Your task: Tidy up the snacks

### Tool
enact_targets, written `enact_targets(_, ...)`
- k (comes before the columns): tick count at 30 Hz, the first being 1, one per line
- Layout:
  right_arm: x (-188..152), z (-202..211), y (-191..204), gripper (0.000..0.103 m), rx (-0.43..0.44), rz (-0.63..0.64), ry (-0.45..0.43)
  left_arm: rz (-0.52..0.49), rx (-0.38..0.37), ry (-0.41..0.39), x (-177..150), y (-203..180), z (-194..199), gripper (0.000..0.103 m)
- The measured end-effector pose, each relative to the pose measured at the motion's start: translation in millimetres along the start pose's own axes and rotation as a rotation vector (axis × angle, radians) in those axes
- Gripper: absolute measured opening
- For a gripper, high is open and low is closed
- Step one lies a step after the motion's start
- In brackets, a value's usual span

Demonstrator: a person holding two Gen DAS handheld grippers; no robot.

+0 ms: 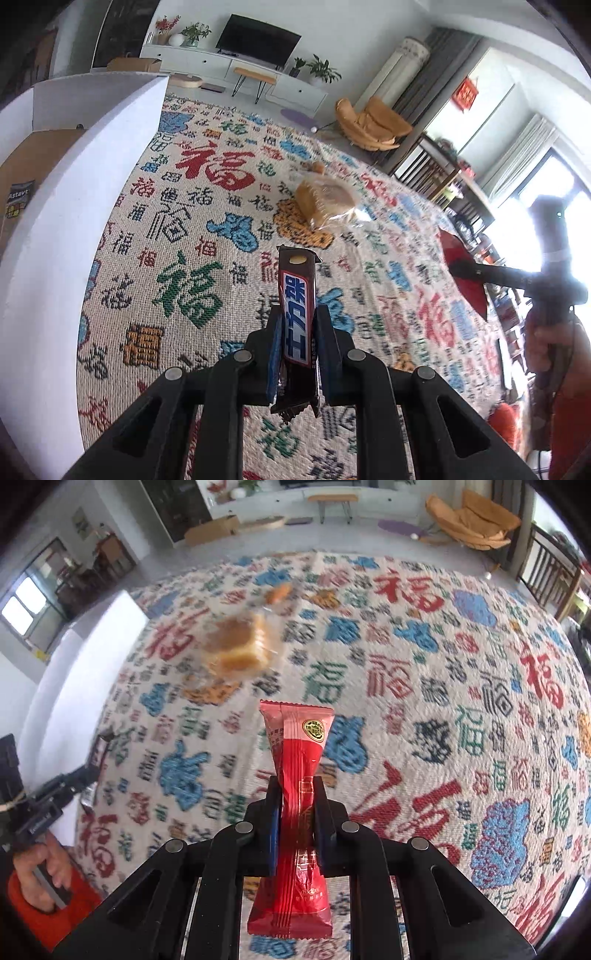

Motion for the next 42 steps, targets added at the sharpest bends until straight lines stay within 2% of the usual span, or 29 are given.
enact_targets(4,40.2,18.8,81.4,0.016,0.117,0.056,-0.081,0.053,-0.069,-0.122,35.2,-9.1,63.6,0.017)
enact_targets(6,57.7,29.9,128.4,0.016,0.196,0.072,-0.118,0.05,-0.061,-0.189,57.8,-2.3,99.2,0.017)
enact_targets(8,72.8,35.5,177.0,0.016,0.294,0.075,-0.14,0.031,-0.007,-0.246,80.2,14.9,132.3,0.017)
enact_targets(12,86.5,39.0,281.6,0.016,0.499,0.083,-0.149,-0.003,0.217,-0.314,105.1,76.9,178.8,0.017)
enact_targets(13,86.3,36.7,307.2,0.017,0.535,0.096,-0.149,-0.003,0.288,-0.324,106.9,95.6,188.0,0.024)
enact_targets(14,84.8,33.5,327.6,0.019,0.563,0.105,-0.147,-0.008,0.357,-0.329,107.2,113.3,195.2,0.044)
enact_targets(15,82.9,28.9,346.0,0.024,0.577,0.114,-0.146,-0.009,0.433,-0.327,106.1,131.8,201.3,0.06)
enact_targets(16,80.5,24.5,359.5,0.049,0.587,0.125,-0.144,-0.004,0.507,-0.329,103.5,148.9,207.6,0.084)
enact_targets(17,76.2,20.1,370.7,0.064,0.594,0.137,-0.141,0.004,0.57,-0.338,100.0,164.0,214.7,0.088)
enact_targets(18,72.4,16.7,377.6,0.074,0.599,0.148,-0.151,0.013,0.607,-0.342,95.6,174.5,218.0,0.088)
enact_targets(19,68.4,15.8,377.2,0.073,0.592,0.158,-0.167,0.029,0.624,-0.339,90.2,182.8,220.8,0.088)
enact_targets(22,56.7,7.1,355.2,0.073,0.528,0.211,-0.21,0.079,0.595,-0.34,75.4,189.4,218.0,0.088)
enact_targets(25,41.1,-18.6,295.1,0.073,0.367,0.274,-0.237,0.074,0.526,-0.316,67.1,168.5,196.0,0.088)
enact_targets(29,1.4,-54.1,178.3,0.073,0.093,0.325,-0.233,-0.029,0.365,-0.274,58.9,93.5,156.2,0.09)
enact_targets(31,-24.0,-64.2,105.0,0.073,-0.04,0.311,-0.213,-0.096,0.269,-0.236,52.7,48.2,135.2,0.092)
enact_targets(33,-43.8,-61.8,44.3,0.073,-0.141,0.283,-0.203,-0.146,0.18,-0.187,39.8,8.1,107.3,0.101)
enact_targets(36,-68.5,-42.5,-30.1,0.073,-0.253,0.212,-0.212,-0.161,0.083,-0.076,5.6,-33.2,52.3,0.103)
enact_targets(38,-79.6,-28.3,-57.4,0.073,-0.283,0.155,-0.233,-0.171,0.065,0.015,-26.8,-44.9,6.2,0.103)
enact_targets(40,-90.9,-20.6,-80.5,0.074,-0.292,0.085,-0.243,-0.19,0.108,0.086,-52.6,-46.1,-30.8,0.102)
enact_targets(42,-90.4,-13.3,-93.1,0.074,-0.251,0.0,-0.265,-0.229,0.169,0.115,-66.7,-43.9,-61.7,0.102)
Point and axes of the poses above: each gripper's, at about its wrist camera, not at the fingertips, and z roughly against the way its jaws point, y to its left, x to its top, the point moved 7 cm from there along -z, roughly the way its jaws point, and after that the axes turned 12 degrees about -y, right-handed, at the moved point
